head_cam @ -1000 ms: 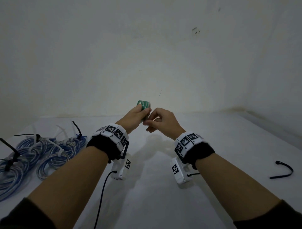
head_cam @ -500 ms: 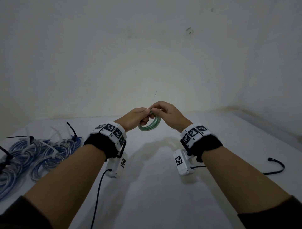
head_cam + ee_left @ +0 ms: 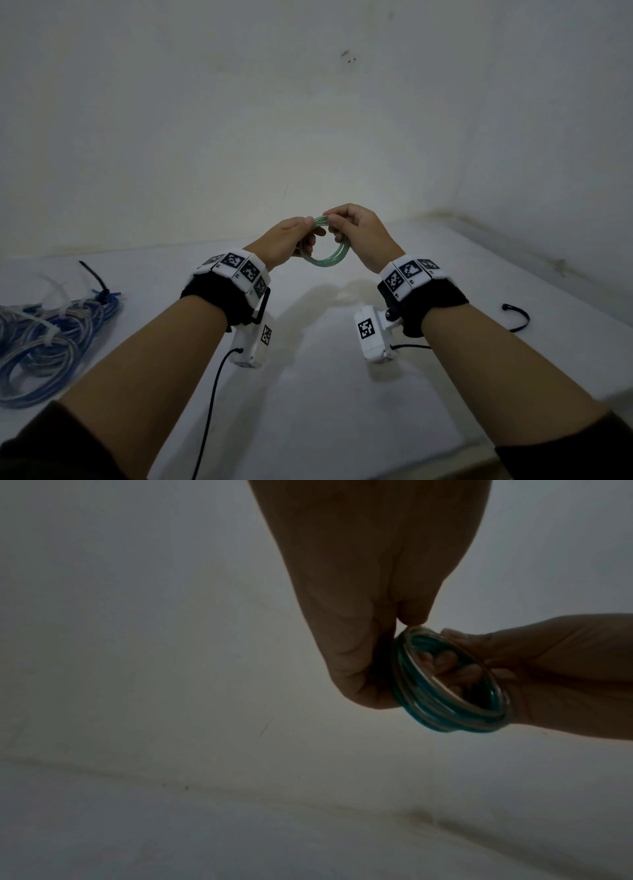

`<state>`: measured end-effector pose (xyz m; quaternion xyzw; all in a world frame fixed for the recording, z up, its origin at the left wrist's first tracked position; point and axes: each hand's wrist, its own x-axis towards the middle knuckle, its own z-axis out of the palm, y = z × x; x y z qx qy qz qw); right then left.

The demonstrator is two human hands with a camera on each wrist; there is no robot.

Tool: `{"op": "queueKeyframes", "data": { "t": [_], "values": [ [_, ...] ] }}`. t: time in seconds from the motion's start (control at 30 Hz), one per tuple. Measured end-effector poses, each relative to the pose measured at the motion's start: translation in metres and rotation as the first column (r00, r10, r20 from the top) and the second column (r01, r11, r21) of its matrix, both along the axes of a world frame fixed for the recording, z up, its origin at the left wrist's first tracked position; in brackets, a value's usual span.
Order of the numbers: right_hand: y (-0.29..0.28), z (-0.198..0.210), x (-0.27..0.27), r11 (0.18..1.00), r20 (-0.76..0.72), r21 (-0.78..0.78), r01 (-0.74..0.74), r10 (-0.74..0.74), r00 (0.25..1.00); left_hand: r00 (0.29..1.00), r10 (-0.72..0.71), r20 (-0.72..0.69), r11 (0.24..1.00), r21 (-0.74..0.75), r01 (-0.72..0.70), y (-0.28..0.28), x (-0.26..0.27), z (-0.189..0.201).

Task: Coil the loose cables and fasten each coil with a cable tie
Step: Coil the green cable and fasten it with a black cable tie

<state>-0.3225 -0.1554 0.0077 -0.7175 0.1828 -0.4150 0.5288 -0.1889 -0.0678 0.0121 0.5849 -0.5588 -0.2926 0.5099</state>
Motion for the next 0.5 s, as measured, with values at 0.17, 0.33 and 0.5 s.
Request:
{"op": "queueKeyframes", "data": {
  "t": [0.17,0.33,0.5],
  "values": [
    [-0.019,-0.001,-0.052,0.996,0.014,0.061,0.071,-0.072,0.997,0.988,-0.124,-0.096,0.992,0.016,0.127,-0.025,-0.047,-0.002],
    [-0.036,-0.002,-0.120,0.992,-0.192,0.073,0.101,-0.085,0.978,0.987,-0.139,-0.076,0.990,0.029,0.141,-0.056,-0.103,-0.007],
    [-0.066,-0.017,-0.197,0.946,-0.646,-0.189,0.262,-0.321,0.692,0.982,-0.186,-0.021,0.977,0.106,0.187,-0.077,-0.147,-0.016]
  ]
}}
